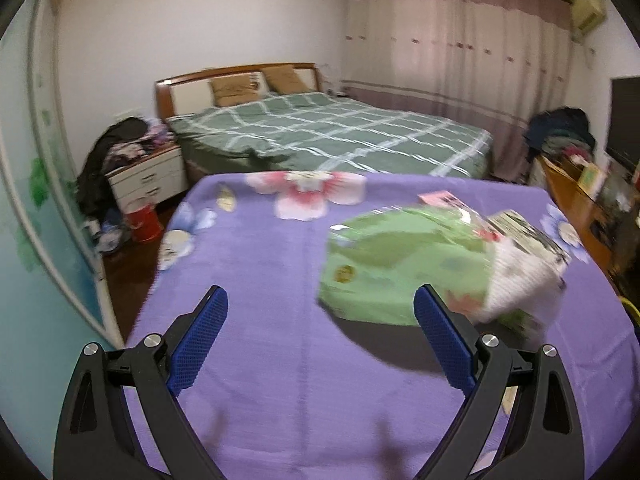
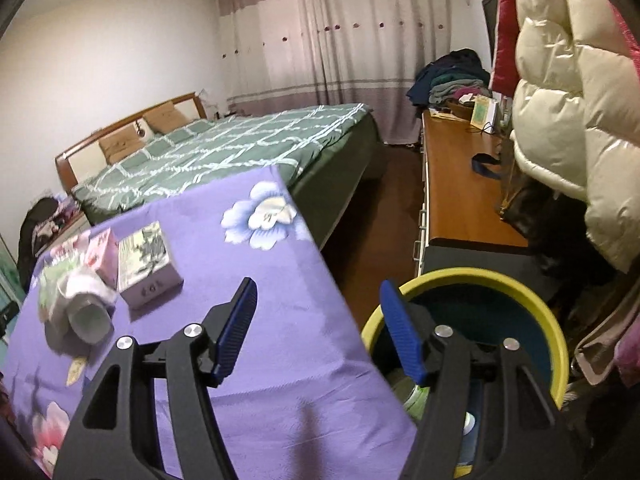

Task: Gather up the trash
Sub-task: 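Grasp the green plastic bag with the left gripper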

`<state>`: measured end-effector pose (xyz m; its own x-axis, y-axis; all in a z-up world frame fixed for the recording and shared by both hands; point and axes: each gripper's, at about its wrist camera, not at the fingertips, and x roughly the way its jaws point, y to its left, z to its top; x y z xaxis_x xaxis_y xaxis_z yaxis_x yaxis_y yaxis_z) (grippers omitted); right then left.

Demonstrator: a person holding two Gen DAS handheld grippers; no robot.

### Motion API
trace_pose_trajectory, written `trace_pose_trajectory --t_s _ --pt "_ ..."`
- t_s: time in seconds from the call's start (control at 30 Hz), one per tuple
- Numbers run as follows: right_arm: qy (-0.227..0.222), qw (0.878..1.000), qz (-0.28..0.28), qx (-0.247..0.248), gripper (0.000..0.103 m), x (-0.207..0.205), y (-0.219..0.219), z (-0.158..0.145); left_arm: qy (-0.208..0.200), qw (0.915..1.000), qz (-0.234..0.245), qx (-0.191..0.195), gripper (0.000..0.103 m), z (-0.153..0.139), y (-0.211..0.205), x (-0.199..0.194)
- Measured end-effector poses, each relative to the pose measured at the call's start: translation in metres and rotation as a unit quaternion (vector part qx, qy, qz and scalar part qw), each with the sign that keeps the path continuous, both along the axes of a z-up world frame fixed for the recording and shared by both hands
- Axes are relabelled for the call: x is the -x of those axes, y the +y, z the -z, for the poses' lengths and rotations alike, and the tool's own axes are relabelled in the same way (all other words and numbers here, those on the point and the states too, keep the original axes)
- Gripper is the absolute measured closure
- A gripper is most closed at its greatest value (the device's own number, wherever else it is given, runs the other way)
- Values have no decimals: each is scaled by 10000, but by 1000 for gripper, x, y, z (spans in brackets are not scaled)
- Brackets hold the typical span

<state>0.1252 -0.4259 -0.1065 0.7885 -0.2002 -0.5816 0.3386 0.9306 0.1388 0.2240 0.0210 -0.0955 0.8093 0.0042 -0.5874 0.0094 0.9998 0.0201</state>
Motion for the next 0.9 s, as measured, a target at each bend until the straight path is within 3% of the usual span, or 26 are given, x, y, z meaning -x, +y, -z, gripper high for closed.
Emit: trace_pose_trajectory --t_s 0.43,0.77,0.9 --pt "63 9997 -75 -219 42 -2 -5 3 637 9953 707 183 10 5 -39 -24" --pt "88 9996 -124 -254 42 -5 -6 5 746 9918 1037 -50 10 -7 -70 -47" --pt "103 9993 -129 -334 42 -6 -8 5 939 9899 1062 -102 23 -1 -77 -58"
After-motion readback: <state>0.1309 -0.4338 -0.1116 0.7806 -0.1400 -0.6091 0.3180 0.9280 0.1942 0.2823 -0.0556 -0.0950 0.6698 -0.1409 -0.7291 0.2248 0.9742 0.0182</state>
